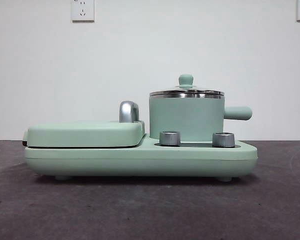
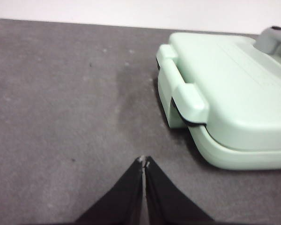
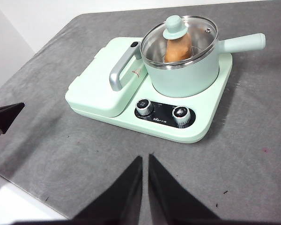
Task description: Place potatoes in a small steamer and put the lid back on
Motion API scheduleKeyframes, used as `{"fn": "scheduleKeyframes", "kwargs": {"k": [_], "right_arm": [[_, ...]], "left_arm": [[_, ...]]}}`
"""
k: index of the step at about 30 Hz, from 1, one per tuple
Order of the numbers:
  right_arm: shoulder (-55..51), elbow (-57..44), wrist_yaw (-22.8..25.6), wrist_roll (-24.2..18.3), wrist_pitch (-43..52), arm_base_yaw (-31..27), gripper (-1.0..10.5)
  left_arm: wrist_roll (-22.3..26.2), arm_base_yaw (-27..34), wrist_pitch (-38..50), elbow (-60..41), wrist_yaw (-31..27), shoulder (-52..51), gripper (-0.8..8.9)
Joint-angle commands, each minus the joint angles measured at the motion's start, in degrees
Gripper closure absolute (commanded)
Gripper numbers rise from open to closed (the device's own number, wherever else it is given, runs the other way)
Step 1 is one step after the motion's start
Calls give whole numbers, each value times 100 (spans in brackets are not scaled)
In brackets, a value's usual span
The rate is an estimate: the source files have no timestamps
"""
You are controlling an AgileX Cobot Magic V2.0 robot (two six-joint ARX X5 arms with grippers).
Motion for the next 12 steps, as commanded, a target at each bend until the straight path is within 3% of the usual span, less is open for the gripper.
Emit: {"fn": "scheduleKeyframes", "kwargs": {"k": [1,12], "right_arm": [[13,46,2,-61,59,33,929],[15,46,0,-61,59,33,929]], "left_arm": [[55,15,79,-131,9,-103,806],[55,17,109,-140,9,-103,806]]}}
